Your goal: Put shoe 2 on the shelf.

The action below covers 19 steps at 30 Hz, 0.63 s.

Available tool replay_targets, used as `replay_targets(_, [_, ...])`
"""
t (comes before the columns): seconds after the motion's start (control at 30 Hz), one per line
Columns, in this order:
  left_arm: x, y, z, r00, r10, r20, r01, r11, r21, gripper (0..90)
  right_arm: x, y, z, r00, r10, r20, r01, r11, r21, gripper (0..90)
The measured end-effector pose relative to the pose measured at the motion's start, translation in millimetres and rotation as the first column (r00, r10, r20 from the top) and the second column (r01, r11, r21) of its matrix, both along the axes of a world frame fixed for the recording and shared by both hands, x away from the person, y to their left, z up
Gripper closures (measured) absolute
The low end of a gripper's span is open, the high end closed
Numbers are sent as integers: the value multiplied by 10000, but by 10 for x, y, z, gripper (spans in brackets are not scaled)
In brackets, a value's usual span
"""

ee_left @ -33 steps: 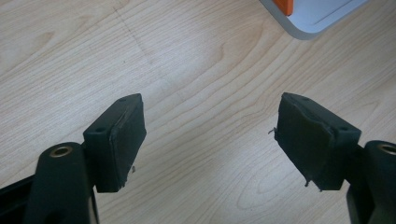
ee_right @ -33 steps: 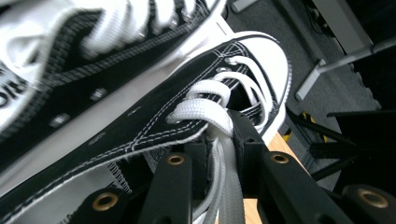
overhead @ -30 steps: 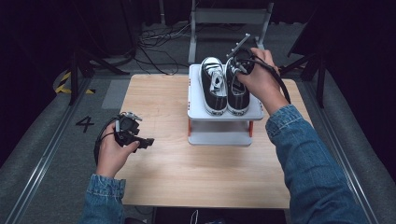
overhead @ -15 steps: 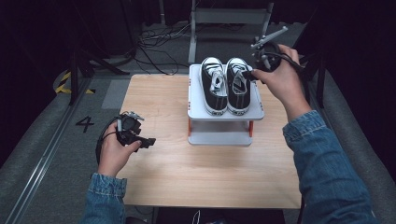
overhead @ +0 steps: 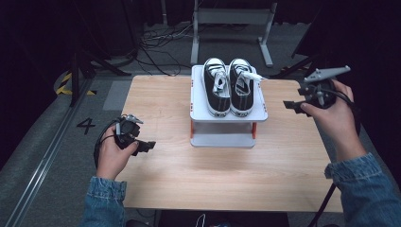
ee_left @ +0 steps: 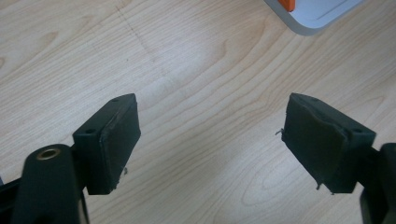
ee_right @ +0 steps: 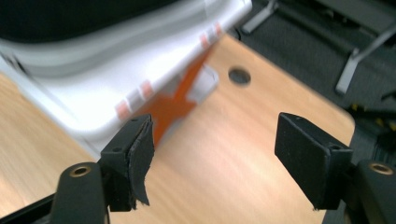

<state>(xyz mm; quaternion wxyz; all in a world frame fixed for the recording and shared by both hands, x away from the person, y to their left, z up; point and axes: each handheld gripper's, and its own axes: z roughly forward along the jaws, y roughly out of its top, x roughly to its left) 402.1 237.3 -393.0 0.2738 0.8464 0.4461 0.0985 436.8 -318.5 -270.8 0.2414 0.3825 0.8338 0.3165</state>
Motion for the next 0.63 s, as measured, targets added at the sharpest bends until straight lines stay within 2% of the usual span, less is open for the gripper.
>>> replay_targets(0.13, [-24,22,-2,10000,34,-31,-34,10000,-4,179,-145,-287,-242,9982,-445,-411,460,9983,366,279])
replay_targets(0.33, [-66,61,17,9998,120,184,-118,9999,-67,173,-320,-577,-508,9961,-678,-558,740,9903,1177,267])
replay_targets(0.43, [-76,54,26,9995,140,297,-138,9999,-41,174,-412,-657,-657,9978,-493,-437,551,9881,1437,267])
replay_targets(0.57, [-71,38,37,9994,135,332,-136,9999,7,174,-492,-705,-749,9978,-602,-265,640,9813,1818,267])
replay_targets(0.63, [-64,16,50,9991,83,414,-85,10000,32,174,-542,-756,-810,9970,-776,-33,765,9736,2151,263])
